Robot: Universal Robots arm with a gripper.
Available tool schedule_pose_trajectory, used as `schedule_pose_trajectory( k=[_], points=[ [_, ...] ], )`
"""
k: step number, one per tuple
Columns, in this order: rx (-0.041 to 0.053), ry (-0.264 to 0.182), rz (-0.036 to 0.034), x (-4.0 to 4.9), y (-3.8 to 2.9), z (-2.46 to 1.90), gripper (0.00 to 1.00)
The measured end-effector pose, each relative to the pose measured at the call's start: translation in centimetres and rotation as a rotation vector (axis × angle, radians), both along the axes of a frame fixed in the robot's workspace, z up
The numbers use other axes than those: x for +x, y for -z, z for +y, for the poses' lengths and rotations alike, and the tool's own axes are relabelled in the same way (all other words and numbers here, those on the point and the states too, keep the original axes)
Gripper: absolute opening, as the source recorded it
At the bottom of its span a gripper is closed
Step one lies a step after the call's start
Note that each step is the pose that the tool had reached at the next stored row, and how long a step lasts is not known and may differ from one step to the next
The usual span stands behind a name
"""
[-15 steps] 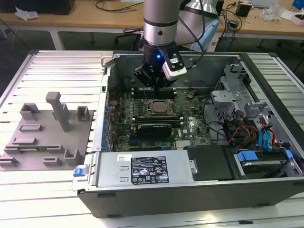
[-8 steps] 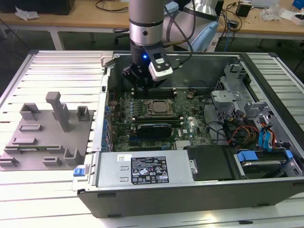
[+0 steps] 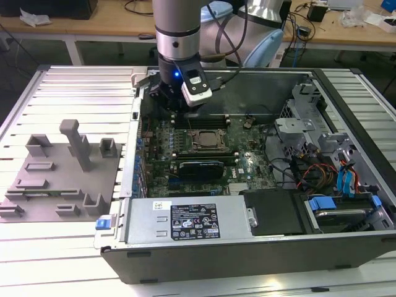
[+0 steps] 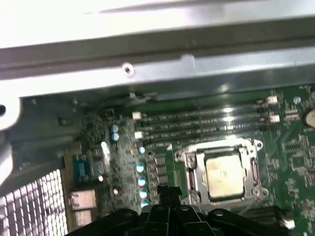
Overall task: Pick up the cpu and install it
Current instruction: 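Install the first cpu locking lever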
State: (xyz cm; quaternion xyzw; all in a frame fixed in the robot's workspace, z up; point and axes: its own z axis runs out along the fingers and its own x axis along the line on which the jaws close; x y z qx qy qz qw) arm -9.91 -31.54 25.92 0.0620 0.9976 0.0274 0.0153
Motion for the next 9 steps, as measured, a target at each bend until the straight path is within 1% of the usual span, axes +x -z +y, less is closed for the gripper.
schedule_pose_trajectory(
  k=[2, 3, 4, 5, 6, 7, 9],
  points=[
    [0.0307, 0.0, -0.0007, 0.0, 0.0, 0.04, 0.11],
    [0.035, 0.0, -0.0011, 0.0, -0.01, 0.05, 0.11],
    [0.0423, 0.0, -0.0015, 0.0, -0.01, 0.06, 0.11],
    [0.0537, 0.0, -0.002, -0.01, -0.01, 0.06, 0.11],
    [0.063, 0.0, -0.0025, -0.06, -0.01, 0.07, 0.11],
    [0.0804, 0.0, -0.0029, -0.09, -0.01, 0.09, 0.11],
    [0.1052, 0.0, -0.0034, -0.12, 0.0, 0.1, 0.11]
  ],
)
